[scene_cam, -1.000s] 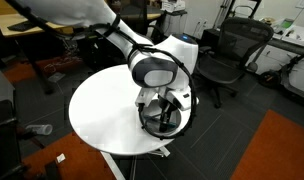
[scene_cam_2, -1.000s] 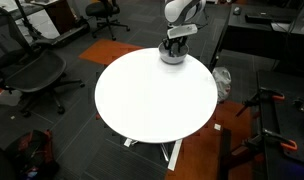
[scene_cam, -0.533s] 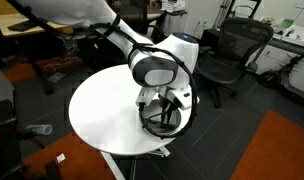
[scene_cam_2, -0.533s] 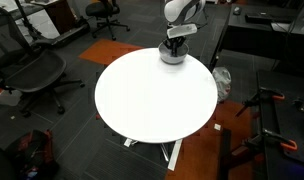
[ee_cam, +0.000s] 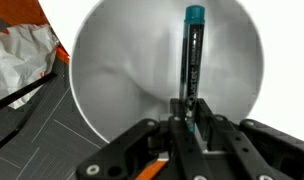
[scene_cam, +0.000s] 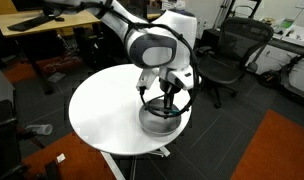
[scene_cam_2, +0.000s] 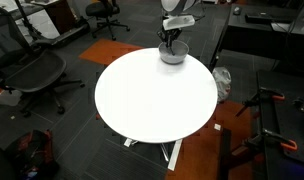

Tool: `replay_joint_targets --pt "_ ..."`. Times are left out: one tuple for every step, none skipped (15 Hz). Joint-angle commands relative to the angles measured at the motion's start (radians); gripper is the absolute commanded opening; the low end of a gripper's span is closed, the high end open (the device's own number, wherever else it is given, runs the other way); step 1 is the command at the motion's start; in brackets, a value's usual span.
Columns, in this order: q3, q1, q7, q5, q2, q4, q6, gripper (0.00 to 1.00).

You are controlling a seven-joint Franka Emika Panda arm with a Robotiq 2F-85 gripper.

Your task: Take the marker out of the grey bowl and put it on the table

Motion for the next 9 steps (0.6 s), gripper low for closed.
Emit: replay_joint_targets --pt "-0.015 0.044 -0.014 -0.027 -0.151 -0.148 0.062 0.05" --pt "-0.016 0.056 -0.014 -0.038 -0.186 -0.18 0.073 0.05" --pt "-0.017 0.068 -0.013 -0.05 -0.22 -0.213 0.09 0.05" --pt "-0.017 0.082 -0.011 -0.062 -0.254 -0.247 0.105 0.05" --pt "-0.02 0.096 -0.006 -0.082 -0.283 -0.281 0.122 0.05" --pt "-0.02 0.11 0.004 -0.097 -0.314 -0.32 0.143 0.05" --pt "-0.019 0.122 0.009 -0.109 -0.341 -0.356 0.161 0.05" --pt "-0.019 0.135 0.02 -0.121 -0.368 -0.397 0.187 0.05" --pt "-0.018 0.148 0.029 -0.131 -0.392 -0.435 0.211 0.05"
